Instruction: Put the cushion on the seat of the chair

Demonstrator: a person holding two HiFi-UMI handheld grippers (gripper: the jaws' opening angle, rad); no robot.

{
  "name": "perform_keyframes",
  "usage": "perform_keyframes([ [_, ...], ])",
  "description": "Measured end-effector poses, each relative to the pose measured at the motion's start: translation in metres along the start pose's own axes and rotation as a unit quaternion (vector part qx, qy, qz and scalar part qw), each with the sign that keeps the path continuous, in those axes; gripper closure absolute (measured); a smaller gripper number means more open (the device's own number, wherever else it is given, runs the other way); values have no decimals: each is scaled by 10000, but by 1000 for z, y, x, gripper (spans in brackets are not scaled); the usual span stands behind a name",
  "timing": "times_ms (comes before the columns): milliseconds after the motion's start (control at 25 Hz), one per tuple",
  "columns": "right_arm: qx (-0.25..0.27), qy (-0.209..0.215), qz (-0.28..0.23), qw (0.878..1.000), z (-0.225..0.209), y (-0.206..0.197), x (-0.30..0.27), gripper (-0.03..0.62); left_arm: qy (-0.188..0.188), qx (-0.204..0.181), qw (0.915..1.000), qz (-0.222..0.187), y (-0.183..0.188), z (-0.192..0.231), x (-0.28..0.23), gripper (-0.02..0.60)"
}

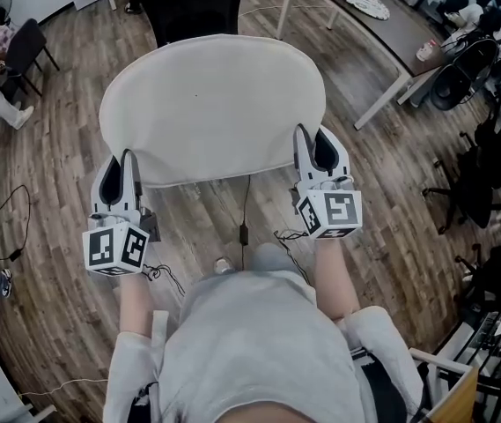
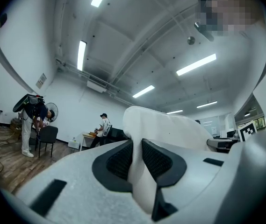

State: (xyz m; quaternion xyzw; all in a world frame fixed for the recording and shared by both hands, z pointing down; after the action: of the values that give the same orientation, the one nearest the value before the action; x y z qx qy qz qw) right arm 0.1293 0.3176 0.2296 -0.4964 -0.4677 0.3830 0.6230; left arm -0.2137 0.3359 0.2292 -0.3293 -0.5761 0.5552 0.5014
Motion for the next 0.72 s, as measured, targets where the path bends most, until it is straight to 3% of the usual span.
perform_keyframes([
  [360, -34, 68, 115, 9999, -3, -14, -41, 516, 59, 122, 9999, 75, -12, 21, -33, 515],
  [720, -208, 268, 218, 9992, -38, -47, -118, 516, 325, 116, 9993, 176, -37, 30, -101, 515],
])
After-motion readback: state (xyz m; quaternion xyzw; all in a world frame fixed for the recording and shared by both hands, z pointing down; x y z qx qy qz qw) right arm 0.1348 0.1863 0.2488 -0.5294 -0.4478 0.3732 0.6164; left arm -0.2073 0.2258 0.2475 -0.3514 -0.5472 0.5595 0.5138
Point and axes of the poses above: the fingertips, and each gripper's own axes: x backward along the fingers, z to its left, y out of its top, the point moved 3 cm from there along x, backward along the fingers, and after that the axes turned 4 degrees about -z, right-handed, at the moved point
